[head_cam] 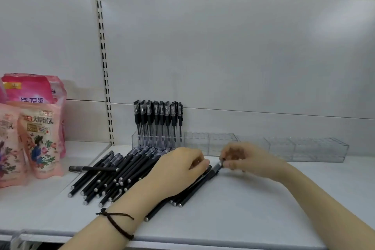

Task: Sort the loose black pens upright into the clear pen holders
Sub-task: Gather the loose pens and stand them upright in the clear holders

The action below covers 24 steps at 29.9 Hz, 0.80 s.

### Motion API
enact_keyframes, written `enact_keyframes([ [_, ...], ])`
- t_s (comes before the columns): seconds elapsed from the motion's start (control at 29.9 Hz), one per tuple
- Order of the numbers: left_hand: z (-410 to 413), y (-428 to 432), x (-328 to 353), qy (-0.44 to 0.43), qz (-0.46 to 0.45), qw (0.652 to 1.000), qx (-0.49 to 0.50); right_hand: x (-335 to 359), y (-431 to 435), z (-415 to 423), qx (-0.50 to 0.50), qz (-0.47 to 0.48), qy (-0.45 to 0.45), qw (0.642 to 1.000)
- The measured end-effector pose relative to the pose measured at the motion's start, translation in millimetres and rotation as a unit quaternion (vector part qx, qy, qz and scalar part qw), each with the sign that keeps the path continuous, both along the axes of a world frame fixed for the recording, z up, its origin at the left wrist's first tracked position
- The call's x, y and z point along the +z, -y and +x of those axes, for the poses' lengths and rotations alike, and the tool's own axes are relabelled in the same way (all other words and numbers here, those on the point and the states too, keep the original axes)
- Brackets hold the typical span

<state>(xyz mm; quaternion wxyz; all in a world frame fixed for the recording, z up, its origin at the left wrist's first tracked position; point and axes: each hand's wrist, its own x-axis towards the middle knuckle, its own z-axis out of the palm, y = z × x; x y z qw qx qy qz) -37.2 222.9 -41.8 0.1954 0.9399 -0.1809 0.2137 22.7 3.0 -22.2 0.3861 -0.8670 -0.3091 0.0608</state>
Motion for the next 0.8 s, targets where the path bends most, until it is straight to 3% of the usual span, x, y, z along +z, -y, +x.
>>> enact_keyframes([
  [0.17,-2,3,3,-0.067,-0.155,0.984,-0.055,21,-18,3,0.005,0.143,-0.019,0.989],
  [0.23,-2,2,7,-0.128,-0.279,0.950,-0.059,24,-26,7,0.012,0.161,-0.022,0.987],
  [0.33,-2,0,14,-0.220,-0.496,0.838,-0.056,15,-29,15,-0.016,0.154,-0.027,0.988],
  [0.4,0,-2,18,-0.261,-0.599,0.755,-0.049,0,-24,22,-0.029,0.065,0.006,0.997],
  [0.47,2,-4,20,-0.296,-0.662,0.686,-0.054,-14,-19,28,-0.010,-0.058,0.039,0.998],
  [0.54,3,-5,22,-0.320,-0.690,0.645,-0.068,-20,-16,32,0.015,-0.105,0.042,0.993],
  [0.6,3,-5,22,-0.334,-0.699,0.628,-0.076,-19,-16,33,0.041,-0.107,0.037,0.993],
  [0.8,6,-7,19,-0.323,-0.701,0.633,-0.061,-14,-16,31,0.102,-0.132,0.030,0.986],
])
